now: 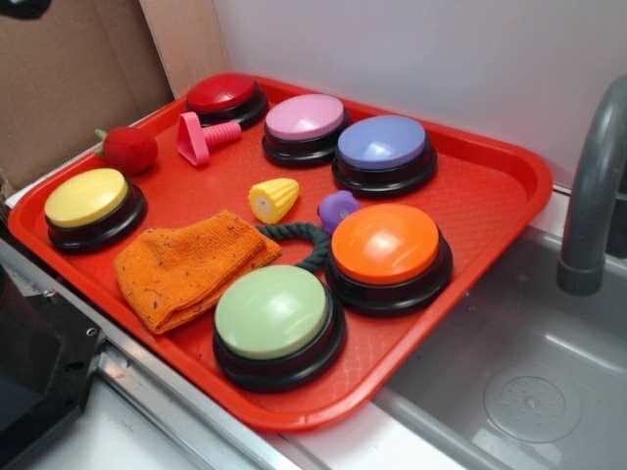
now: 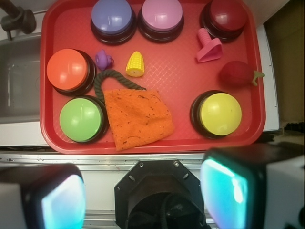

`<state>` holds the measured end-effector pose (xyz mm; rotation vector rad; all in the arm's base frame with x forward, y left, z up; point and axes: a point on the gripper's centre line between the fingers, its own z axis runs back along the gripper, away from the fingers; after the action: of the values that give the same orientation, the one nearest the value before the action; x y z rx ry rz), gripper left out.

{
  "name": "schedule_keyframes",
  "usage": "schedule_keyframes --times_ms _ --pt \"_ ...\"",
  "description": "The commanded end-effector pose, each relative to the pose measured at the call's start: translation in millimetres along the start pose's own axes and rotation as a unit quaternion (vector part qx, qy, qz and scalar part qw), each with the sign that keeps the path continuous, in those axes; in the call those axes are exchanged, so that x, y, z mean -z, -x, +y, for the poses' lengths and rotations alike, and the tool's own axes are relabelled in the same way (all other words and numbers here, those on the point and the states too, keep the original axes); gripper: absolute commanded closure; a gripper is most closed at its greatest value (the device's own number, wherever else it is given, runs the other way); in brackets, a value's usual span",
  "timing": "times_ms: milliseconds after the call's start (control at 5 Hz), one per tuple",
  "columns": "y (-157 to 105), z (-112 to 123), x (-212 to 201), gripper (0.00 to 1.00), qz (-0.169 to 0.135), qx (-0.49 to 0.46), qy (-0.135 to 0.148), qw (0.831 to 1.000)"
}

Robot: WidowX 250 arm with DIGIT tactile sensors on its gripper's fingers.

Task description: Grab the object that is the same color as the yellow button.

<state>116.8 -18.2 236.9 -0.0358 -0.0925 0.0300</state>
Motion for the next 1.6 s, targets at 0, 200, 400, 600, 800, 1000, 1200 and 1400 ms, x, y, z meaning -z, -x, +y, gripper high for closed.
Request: schedule_keyframes --times_ms 0,200,400,600,800,1000,1200,1400 --pt "0 0 0 0.00 0.000 0.000 0.000 1.000" --pt "-16 3 10 0.00 -0.003 -0.029 -0.004 1.000" --pt "-31 3 23 0.00 -0.033 -0.076 -0.017 0.996" --pt "-59 5 54 0.00 -0.055 -0.138 -0.036 0.988" --pt "-80 9 83 0.00 -0.067 -0.179 -0.042 0.981" --pt "-106 10 119 0.00 -0.068 -0.205 -0.021 0.976" --pt "-119 10 148 0.00 -0.077 -0.235 -0.038 0.968" --pt "-124 10 168 0.00 -0.074 -0.248 -0.050 0.965"
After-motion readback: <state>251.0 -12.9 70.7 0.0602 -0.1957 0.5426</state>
